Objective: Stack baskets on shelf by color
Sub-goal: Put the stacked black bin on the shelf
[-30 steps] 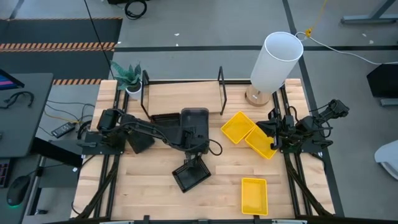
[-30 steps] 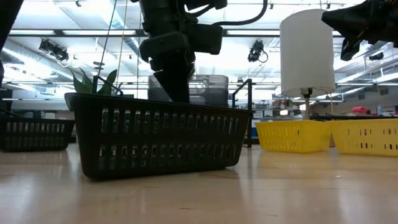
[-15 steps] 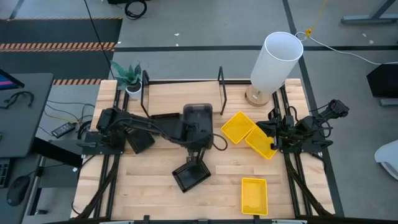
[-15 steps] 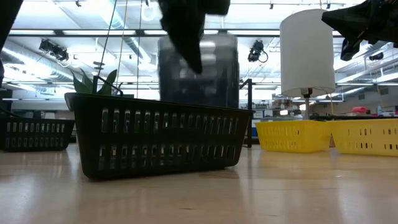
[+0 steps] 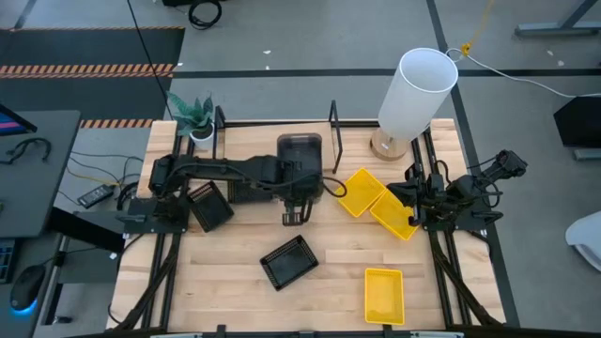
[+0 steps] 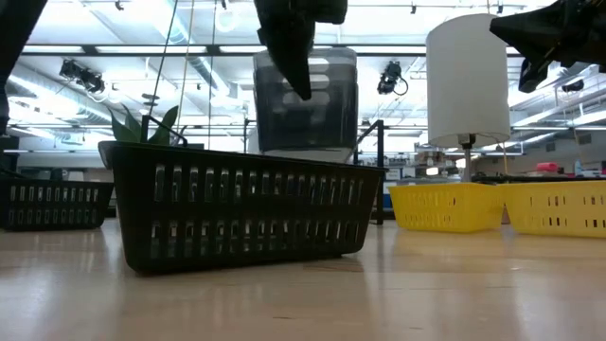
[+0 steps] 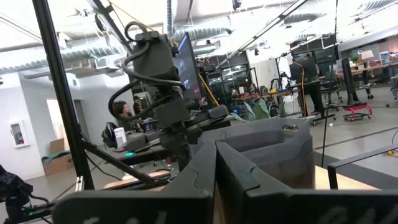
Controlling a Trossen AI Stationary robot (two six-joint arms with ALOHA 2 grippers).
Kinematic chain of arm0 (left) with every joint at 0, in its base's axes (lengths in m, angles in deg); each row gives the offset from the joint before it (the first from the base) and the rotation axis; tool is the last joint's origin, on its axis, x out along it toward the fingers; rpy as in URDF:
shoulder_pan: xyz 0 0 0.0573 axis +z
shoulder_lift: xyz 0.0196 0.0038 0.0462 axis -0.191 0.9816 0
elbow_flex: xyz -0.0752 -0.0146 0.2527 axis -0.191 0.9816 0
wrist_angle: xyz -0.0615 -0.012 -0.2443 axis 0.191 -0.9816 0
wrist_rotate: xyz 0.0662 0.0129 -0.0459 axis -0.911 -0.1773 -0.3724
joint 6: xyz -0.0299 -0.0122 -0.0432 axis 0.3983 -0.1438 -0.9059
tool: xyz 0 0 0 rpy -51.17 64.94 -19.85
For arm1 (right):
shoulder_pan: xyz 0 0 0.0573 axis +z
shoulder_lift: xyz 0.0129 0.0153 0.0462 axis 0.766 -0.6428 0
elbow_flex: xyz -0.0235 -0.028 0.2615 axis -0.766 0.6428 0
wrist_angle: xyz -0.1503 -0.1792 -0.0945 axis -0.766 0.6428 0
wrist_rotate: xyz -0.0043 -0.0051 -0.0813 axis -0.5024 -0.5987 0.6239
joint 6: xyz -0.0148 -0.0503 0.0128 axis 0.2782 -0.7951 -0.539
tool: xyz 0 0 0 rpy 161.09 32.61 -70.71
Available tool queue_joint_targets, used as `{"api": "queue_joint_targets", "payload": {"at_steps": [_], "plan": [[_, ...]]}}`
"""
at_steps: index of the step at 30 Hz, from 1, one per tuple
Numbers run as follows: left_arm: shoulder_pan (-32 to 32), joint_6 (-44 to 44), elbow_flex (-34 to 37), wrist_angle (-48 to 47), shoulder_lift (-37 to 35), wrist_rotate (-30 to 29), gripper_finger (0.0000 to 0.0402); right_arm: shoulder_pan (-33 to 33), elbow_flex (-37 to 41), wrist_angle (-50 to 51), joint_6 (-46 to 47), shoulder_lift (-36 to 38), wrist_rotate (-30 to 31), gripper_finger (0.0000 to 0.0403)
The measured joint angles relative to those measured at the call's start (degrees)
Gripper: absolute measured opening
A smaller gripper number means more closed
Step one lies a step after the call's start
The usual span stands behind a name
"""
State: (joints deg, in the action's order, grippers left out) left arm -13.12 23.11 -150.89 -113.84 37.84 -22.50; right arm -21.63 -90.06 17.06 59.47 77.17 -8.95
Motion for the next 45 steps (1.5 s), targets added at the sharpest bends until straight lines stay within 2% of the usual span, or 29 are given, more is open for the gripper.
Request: {"api": "queue_joint_targets", "payload": {"at_steps": [8, 25, 30, 37, 45], "plan": [[4.92, 4.87, 0.05, -0.90, 0.00, 1.05, 0.0018, -0.01, 0.01, 0.00, 0.00, 0.01, 0.00, 0.0016], [18.01, 14.42, 8.05, 5.95, -0.02, 1.37, 0.0021, 0.01, 0.01, 0.00, 0.00, 0.01, 0.00, 0.0016], [21.11, 15.97, 8.07, 4.28, -0.02, 4.43, 0.0019, 0.01, 0.01, 0.01, 0.00, 0.01, 0.00, 0.0016], [24.48, 16.60, 8.07, -1.39, -0.02, 3.87, 0.0018, -0.01, 0.01, 0.00, 0.00, 0.01, 0.00, 0.0016], [25.20, 17.19, 8.07, -5.41, -0.15, 2.84, 0.0018, -0.01, 0.01, 0.02, 0.00, -0.01, 0.00, 0.0016]]}}
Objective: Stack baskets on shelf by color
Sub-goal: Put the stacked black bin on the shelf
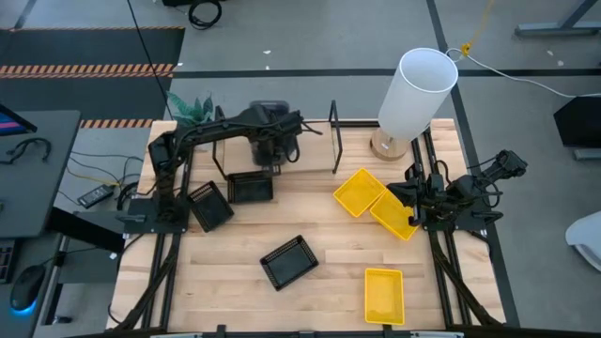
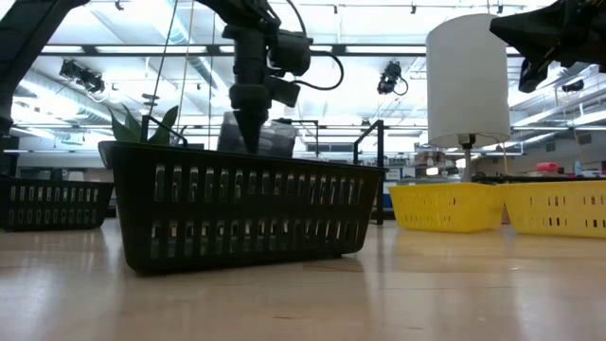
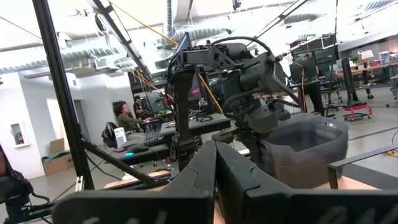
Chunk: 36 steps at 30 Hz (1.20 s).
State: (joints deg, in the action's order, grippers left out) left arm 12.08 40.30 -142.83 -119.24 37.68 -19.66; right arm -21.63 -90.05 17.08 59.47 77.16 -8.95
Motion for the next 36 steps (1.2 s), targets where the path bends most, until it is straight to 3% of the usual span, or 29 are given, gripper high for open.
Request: {"api": "queue_joint_targets", "payload": {"at_steps": [24, 36], "plan": [[-0.86, -2.92, 0.79, -6.95, -1.11, -2.33, 0.0018, -0.01, 0.01, -0.02, 0.00, 0.02, 0.00, 0.0016], [-2.59, -5.20, 23.68, 8.23, -19.52, -3.18, 0.0018, 0.01, -0.01, 0.00, 0.00, 0.02, 0.00, 0.0016]]}}
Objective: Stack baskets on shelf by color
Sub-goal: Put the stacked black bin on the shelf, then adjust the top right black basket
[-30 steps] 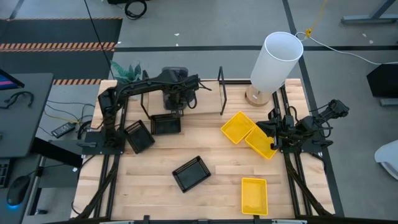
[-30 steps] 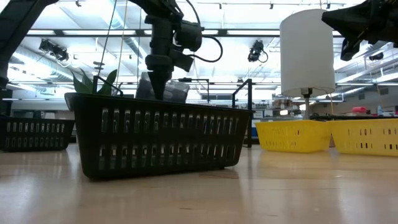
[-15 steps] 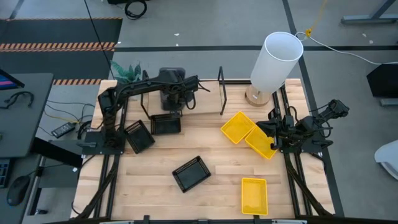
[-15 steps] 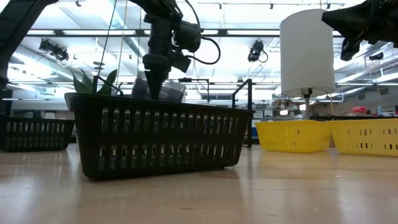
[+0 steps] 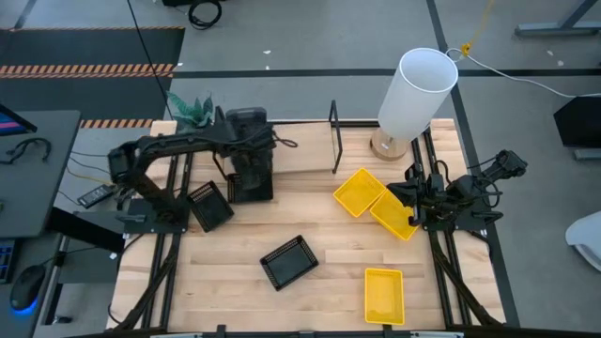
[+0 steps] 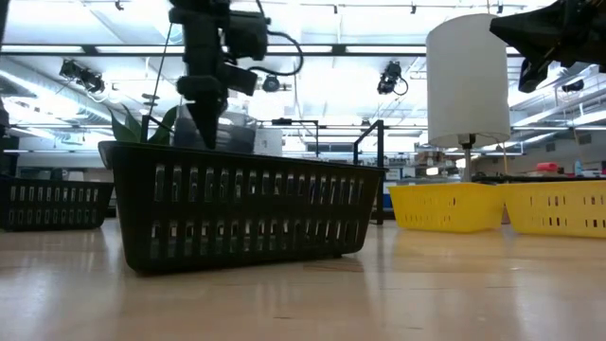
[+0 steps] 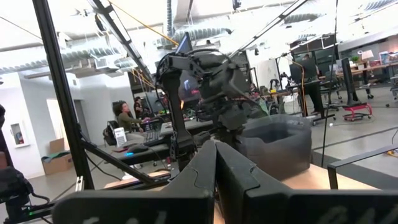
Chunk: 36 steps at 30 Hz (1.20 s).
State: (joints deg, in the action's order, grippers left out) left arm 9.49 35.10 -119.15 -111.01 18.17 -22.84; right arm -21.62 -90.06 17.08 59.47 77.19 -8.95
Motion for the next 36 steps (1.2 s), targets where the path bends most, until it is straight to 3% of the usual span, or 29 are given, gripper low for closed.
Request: {"api": "queue_joint_targets", "payload": {"at_steps": [8, 27, 36], "plan": [[-0.06, -0.04, 5.09, 2.94, -4.03, -1.84, 0.0025, 0.00, 0.02, 0.00, 0.00, 0.00, 0.00, 0.0016], [-0.10, -1.27, 5.63, 0.64, -4.09, -6.90, 0.0147, -0.01, 0.01, -0.01, 0.00, -0.01, 0.02, 0.0016], [-0.14, -3.39, 5.63, -4.44, -4.09, -7.78, 0.0143, 0.00, 0.00, 0.00, 0.00, -0.02, 0.02, 0.0016]]}}
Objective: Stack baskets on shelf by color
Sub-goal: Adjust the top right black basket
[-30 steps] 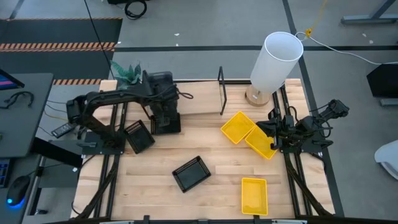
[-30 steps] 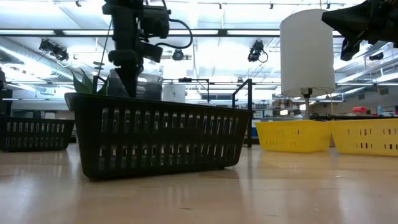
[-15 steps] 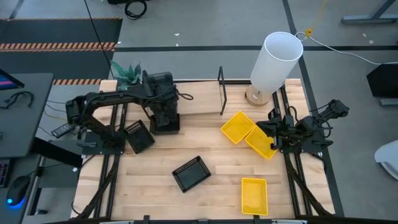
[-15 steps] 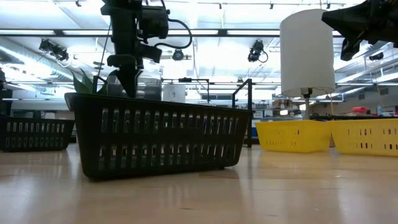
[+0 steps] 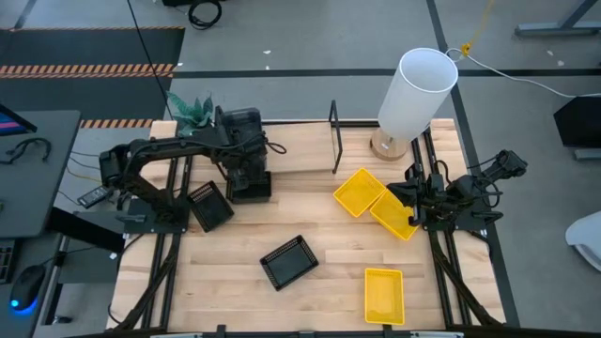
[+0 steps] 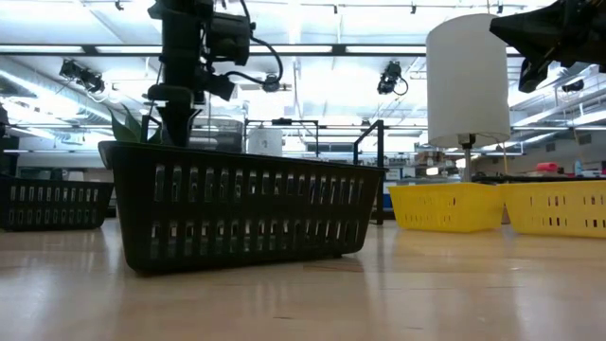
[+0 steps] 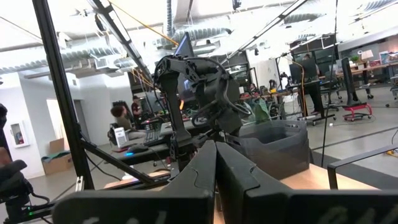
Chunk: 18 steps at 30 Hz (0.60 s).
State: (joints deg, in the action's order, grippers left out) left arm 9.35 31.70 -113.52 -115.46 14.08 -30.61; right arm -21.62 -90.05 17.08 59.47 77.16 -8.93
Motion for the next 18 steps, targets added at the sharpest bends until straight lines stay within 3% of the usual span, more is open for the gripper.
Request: {"api": "queue_joint_targets", "payload": {"at_steps": [7, 15, 18], "plan": [[-1.66, -2.14, -0.70, -1.07, -1.26, -1.53, 0.0151, 0.00, 0.00, 0.00, 0.00, 0.02, -0.02, 0.0016], [-5.59, -3.90, -6.65, -3.63, -2.80, -5.18, 0.0162, -0.01, 0.00, -0.12, 0.00, 0.01, 0.04, 0.0016], [-7.17, -5.50, -8.37, -3.04, -2.80, -1.55, 0.0162, -0.01, 0.02, -0.04, 0.00, 0.00, 0.04, 0.0016]]}}
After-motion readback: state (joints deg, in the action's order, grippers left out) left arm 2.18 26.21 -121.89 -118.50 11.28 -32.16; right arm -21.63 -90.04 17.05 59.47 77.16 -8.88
